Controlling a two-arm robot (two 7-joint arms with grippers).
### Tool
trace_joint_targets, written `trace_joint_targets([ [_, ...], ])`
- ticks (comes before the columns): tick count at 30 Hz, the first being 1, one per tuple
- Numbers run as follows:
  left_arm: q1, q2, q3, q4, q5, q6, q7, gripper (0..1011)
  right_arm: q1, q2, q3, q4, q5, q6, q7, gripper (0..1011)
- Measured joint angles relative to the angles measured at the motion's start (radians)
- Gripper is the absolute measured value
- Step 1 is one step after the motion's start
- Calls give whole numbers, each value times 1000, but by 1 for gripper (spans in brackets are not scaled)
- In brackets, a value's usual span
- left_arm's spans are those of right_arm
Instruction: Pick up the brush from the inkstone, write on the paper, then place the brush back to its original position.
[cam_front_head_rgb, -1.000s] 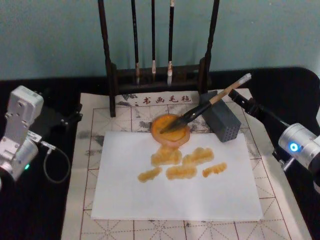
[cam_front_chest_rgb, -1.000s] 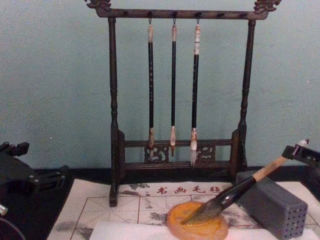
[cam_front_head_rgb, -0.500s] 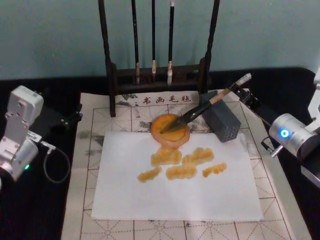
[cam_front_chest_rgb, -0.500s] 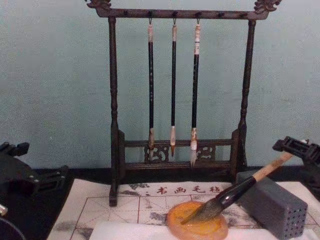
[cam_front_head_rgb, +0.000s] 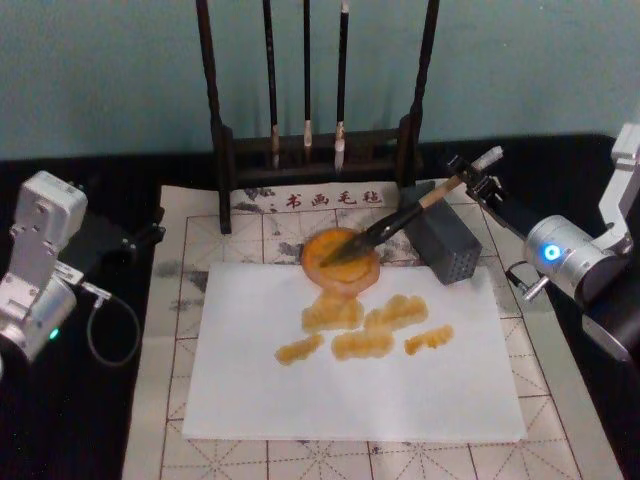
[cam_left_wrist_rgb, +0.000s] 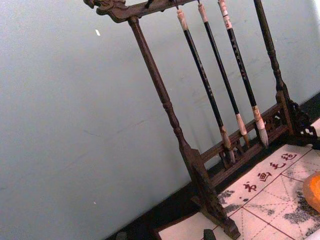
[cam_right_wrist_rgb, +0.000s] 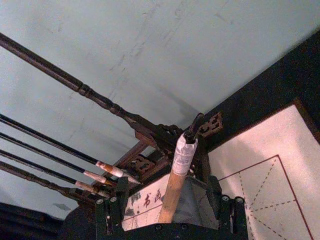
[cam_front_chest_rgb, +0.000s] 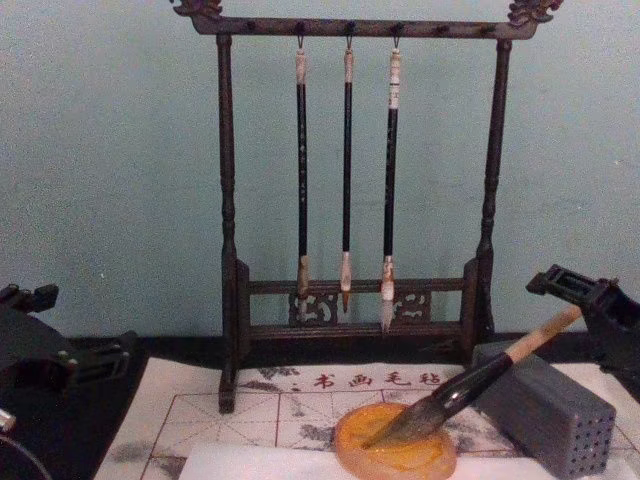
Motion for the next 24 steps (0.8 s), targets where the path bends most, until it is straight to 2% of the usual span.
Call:
trace_joint_targets([
  [24,0,0,0,0,0,0,0,1001,37,5,-48,37,43,-36,-28,1002],
])
